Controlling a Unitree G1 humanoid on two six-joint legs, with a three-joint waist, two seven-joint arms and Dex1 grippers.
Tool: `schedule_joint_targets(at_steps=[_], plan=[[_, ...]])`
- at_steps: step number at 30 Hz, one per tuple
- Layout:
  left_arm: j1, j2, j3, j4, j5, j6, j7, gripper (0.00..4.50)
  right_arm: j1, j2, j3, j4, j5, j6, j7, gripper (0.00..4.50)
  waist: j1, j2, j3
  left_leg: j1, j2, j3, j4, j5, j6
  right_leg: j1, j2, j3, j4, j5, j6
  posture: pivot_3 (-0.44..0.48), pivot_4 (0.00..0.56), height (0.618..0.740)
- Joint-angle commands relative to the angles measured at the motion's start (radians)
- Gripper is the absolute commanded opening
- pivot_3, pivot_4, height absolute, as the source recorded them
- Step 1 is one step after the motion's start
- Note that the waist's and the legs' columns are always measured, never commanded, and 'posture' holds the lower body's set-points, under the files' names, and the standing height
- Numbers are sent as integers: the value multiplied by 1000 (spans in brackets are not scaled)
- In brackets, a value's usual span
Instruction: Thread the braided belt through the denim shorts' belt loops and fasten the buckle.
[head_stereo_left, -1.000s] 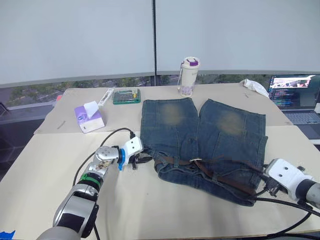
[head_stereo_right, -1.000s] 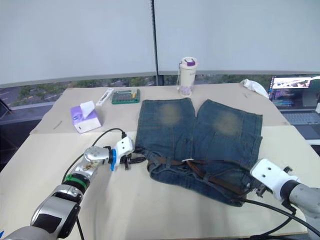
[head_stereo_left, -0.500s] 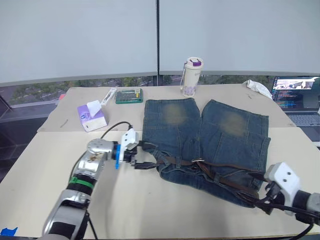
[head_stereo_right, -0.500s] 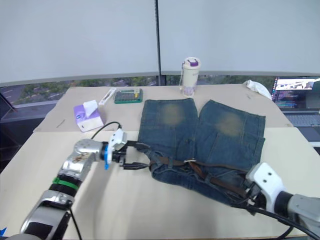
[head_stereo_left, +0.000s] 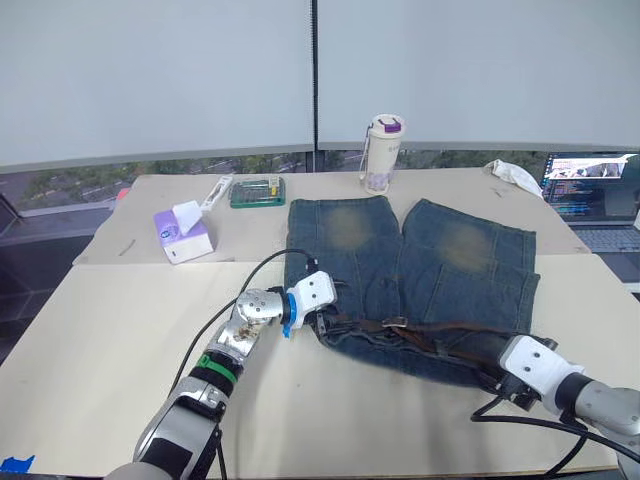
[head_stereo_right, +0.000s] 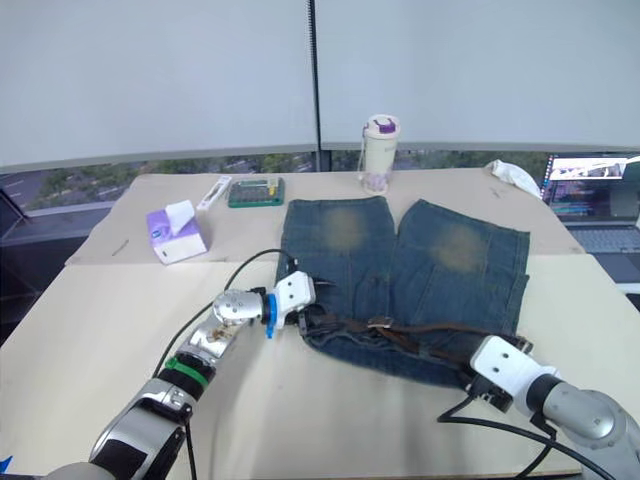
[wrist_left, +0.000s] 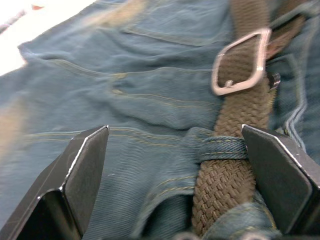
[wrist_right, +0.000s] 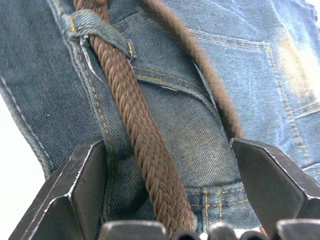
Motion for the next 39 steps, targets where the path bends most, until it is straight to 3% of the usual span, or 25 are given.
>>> schedule_joint_targets(at_steps=[1, 8, 13, 18, 23, 28, 32, 34, 39], plan=[[18, 77, -32, 23, 99, -37, 42, 4478, 11, -8, -22, 45, -35, 9, -21, 4187, -3, 0, 0, 0, 0, 0, 0, 0, 0, 0, 0, 0, 0, 0, 0, 0, 150, 740], [110, 178, -33, -126, 74, 42, -5, 4478, 20, -17, -18, 55, -52, 61, -32, 4187, -15, 2, -2, 3, 2, 0, -1, 0, 0, 2, 1, 0, 0, 0, 0, 0, 150, 740], [156, 230, 22, -188, 40, 103, 38, 4478, 18, -18, -29, 71, -64, 91, -53, 4187, -12, 2, -2, 5, 3, 0, -1, -1, 1, 5, 1, 0, -1, 0, 0, 0, 150, 740], [211, 219, 71, -252, -2, 170, 119, 4478, 19, -19, -35, 76, -66, 119, -70, 4187, -9, 1, -1, 12, 3, 0, -2, -2, 3, 13, 1, -1, -4, 0, 0, 0, 150, 740], [333, 146, 161, -393, -151, 411, 182, 4478, 41, -13, -49, 66, -52, 138, -69, 4187, -7, 0, -1, 13, 3, 0, -2, -3, 3, 14, 0, 0, -4, -1, 1, 0, 150, 740], [395, 121, 187, -482, -254, 538, 170, 4478, 42, 26, -61, 19, 43, 97, -30, 4187, -2, -2, -1, 13, 2, -1, -2, -3, 3, 15, -1, -1, -5, -1, 1, 0, 150, 740], [446, 159, 182, -552, -317, 521, 66, 4478, 44, 84, -127, -60, 251, 60, 68, 4187, -8, 3, 2, 12, 5, -1, -2, -5, 2, 13, 0, 0, -5, -1, 1, 0, 150, 740], [454, 174, 180, -566, -292, 426, 55, 4478, 72, 94, -173, -72, 354, 61, 146, 4187, -8, 6, 4, 11, 6, -1, -3, -5, 2, 12, 0, 0, -5, -1, 0, 0, 150, 740], [452, 199, 177, -573, -282, 302, 12, 4478, 106, 105, -238, -64, 472, 78, 216, 4187, -6, 8, 6, 11, 6, 0, -3, -6, 2, 13, -1, 0, -6, -1, 0, 0, 150, 740]])
